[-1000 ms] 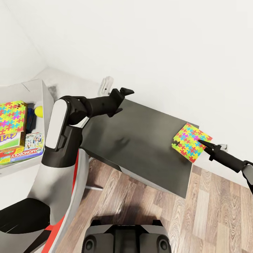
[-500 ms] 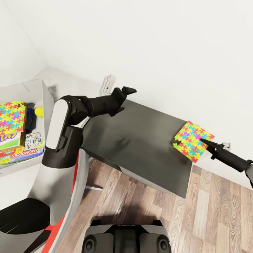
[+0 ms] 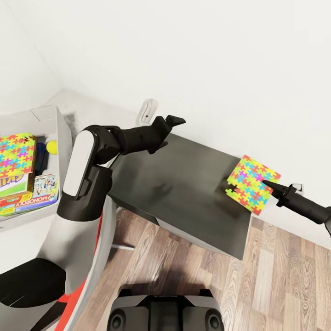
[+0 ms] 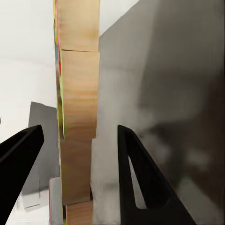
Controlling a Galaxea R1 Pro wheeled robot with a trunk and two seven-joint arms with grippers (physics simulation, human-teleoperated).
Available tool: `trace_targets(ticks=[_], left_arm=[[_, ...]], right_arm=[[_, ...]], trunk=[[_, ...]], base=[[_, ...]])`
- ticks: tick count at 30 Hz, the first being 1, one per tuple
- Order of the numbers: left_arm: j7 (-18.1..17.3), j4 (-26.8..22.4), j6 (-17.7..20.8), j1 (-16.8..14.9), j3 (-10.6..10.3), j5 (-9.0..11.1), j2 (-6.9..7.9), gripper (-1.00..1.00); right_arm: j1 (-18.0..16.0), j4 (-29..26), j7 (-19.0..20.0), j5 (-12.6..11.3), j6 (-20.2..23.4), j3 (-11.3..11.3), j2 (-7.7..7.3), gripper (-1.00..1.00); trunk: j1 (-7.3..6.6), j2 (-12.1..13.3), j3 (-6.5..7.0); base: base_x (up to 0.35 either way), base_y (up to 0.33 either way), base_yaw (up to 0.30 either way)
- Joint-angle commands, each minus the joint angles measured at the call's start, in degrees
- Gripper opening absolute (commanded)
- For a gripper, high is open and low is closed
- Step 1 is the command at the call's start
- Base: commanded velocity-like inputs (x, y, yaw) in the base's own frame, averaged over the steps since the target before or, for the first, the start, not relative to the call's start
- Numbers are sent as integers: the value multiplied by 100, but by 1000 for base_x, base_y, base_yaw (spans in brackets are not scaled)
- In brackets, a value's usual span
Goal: Put all the toys in the child's room - the three board games (two on the bed and one on the table), the two jigsaw puzzles on the table, and the tennis ball on the table - inside the toy box on the table in the child's room.
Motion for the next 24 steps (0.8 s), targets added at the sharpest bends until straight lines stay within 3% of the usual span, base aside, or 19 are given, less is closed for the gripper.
trace_targets(ticks=[1,5,11,24], left_arm=[[60,-4,7,-27,-6,108,-1,100],[92,-6,8,-140,-32,446,12,100],[125,-7,8,-211,-38,699,30,100],[193,-21,15,-243,25,833,95,100]], right_arm=[[30,-91,11,-1,128,-1,-1,-100],[129,-432,7,11,412,-6,13,-100],[220,-736,-2,16,575,-8,48,-100],[275,-909,-6,25,750,-6,59,-100]], trunk=[[2,-5,3],[2,-5,38],[2,-5,91],[2,-5,212]], base=[[0,0,0],[0,0,0],[0,0,0],[0,0,0]])
